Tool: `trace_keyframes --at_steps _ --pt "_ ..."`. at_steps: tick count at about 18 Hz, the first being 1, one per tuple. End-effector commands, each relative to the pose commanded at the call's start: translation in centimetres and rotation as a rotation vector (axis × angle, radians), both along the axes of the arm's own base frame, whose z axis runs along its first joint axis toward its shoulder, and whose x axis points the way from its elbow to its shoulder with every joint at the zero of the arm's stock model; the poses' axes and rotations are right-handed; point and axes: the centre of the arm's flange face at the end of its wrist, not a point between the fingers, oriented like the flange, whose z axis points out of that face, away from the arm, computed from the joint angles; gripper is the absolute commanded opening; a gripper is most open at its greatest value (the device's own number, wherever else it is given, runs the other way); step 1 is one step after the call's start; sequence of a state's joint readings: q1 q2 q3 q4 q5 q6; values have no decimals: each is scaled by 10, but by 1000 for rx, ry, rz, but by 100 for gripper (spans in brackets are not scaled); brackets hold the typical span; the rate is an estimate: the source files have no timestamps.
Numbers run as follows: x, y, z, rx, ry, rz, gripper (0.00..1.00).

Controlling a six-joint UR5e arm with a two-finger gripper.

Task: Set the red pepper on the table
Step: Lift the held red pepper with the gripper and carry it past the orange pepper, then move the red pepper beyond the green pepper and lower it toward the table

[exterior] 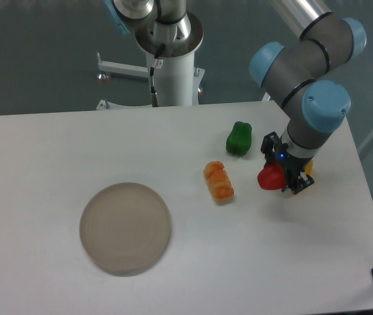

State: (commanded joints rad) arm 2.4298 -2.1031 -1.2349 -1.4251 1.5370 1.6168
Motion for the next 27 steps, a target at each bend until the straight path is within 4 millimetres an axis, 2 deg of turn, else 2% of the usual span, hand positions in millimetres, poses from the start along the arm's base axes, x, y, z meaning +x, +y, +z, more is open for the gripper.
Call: trace_keyframes --at_steps 4,7,8,9,10,13,17,19,20,23,25,27 --pt "2 1 2 2 2 0 7" --pt "12 11 7 8 7 -11 8" --pt "31 22 5 2 4 -31 7" --pt "42 24 4 -1 -1 -40 7" --pt "52 24 10 -1 1 -48 7" --pt "108 20 13 -5 -35 -74 6" --pt "185 10 -9 -54 -85 -16 6" --pt "213 9 -20 -85 -92 -13 6" --pt "233 0 -32 -115 -105 -32 6" --pt "254 -27 -53 -163 -136 -48 9" --pt "260 -31 -64 -163 -134 -48 12" --pt "271 -28 -77 -153 -124 -62 16"
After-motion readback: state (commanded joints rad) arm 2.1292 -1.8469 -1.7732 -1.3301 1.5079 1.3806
